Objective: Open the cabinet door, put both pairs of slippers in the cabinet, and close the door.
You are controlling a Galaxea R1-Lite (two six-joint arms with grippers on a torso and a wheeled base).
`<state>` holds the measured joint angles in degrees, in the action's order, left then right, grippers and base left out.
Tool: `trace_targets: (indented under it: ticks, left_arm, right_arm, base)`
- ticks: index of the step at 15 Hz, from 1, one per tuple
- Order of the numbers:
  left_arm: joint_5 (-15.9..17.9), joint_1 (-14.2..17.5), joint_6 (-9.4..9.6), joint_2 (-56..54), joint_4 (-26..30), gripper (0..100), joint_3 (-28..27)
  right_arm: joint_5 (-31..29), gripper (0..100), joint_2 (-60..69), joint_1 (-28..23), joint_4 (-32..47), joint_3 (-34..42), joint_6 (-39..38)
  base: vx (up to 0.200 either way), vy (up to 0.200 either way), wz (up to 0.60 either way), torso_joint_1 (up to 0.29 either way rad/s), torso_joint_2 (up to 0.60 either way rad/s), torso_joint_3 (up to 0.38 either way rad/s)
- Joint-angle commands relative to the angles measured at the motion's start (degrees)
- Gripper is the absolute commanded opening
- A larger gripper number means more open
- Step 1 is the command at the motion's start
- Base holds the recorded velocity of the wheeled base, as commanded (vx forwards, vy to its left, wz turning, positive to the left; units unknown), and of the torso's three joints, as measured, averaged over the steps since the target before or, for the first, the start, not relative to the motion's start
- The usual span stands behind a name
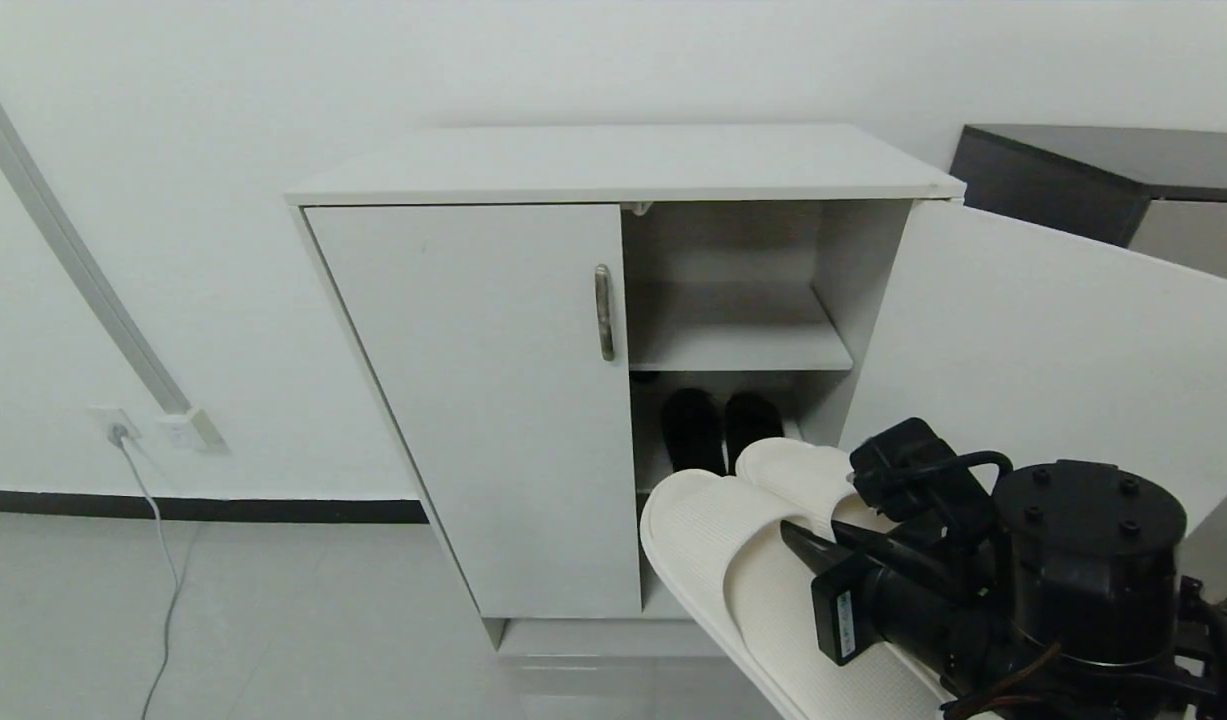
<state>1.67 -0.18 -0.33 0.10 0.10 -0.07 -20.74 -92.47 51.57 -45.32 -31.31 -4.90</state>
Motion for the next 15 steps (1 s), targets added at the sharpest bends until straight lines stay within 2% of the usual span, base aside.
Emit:
trace_targets:
  ticks: [1, 7, 15]
  left_arm:
    - [0.0, 0.0, -0.02, 0.0, 0.0, 0, 0.0]
    - [0.1, 0.0, -0.02, 0.0, 0.0, 0, 0.0]
    - [0.1, 0.0, -0.02, 0.0, 0.0, 0, 0.0]
  right_arm:
    - [0.0, 0, -0.1, 0.0, 0.0, 0.0, 0.0]
    - [0.0, 0, -0.1, 0.2, 0.0, 0.1, 0.0]
    - [-0.1, 0, -0.4, 0.8, -1.4, 0.8, 0.0]
  base:
    - [0.0, 0.0, 0.0, -0.076, 0.45, 0.369]
    - [0.0, 0.0, 0.0, -0.023, 0.39, 0.361]
    - [0.0, 0.0, 0.0, -0.002, 0.02, 0.019]
